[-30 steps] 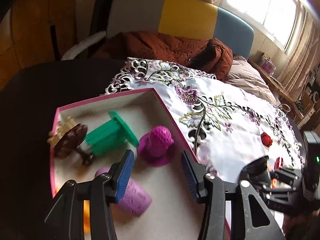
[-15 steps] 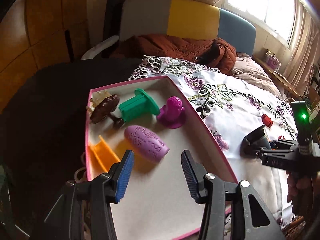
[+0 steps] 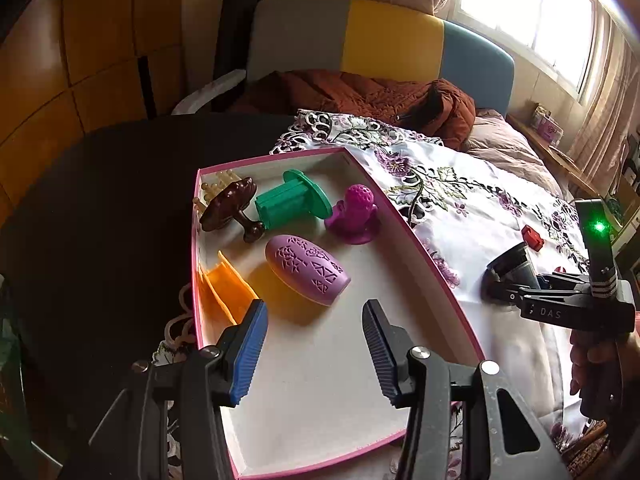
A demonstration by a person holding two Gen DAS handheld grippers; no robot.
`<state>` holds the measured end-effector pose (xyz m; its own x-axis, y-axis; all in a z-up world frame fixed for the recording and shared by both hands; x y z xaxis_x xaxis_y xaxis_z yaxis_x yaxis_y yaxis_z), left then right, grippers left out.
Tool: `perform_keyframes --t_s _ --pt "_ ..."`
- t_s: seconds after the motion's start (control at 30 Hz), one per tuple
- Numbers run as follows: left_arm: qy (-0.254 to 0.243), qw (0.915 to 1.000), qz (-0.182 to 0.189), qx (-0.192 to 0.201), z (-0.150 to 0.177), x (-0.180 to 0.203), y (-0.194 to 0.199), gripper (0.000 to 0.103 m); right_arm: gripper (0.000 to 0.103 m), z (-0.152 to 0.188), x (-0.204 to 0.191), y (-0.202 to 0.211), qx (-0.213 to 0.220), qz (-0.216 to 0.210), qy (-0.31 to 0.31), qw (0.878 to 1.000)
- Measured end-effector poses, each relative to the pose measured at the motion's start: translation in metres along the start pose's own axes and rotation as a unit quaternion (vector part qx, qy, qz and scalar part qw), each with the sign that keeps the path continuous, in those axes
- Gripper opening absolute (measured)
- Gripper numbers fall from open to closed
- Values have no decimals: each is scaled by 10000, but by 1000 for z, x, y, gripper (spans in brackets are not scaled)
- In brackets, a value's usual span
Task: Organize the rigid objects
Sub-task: 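Hold the black-lidded jar in the right gripper while the left gripper withdraws from the tray, then carry the black-lidded jar into the tray with the right gripper and open it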
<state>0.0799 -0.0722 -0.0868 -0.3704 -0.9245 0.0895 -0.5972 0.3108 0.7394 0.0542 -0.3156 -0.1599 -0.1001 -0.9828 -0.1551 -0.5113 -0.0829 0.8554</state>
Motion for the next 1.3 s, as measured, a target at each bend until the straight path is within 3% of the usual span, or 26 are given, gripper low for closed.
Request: perform_keyframes --t_s 0.67,1.3 --pt "96 9999 -36 -25 8 -8 5 50 46 2 -6 0 130 273 386 9988" --pt "509 9983 -267 -10 17 -50 13 50 43 1 -14 9 93 513 344 9980"
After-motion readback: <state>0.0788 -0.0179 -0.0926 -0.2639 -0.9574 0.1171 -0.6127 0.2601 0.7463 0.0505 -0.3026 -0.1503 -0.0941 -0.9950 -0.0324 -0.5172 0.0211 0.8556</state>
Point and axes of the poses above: each gripper's, at about its wrist camera, not at the fingertips, and y roughly against the way its jaws point, x to its right, z to its underside, the point moved 6 cm from there along -y, roughly the way its jaws point, and after that the axes turned 3 degrees about x, right-handed, at the moved point
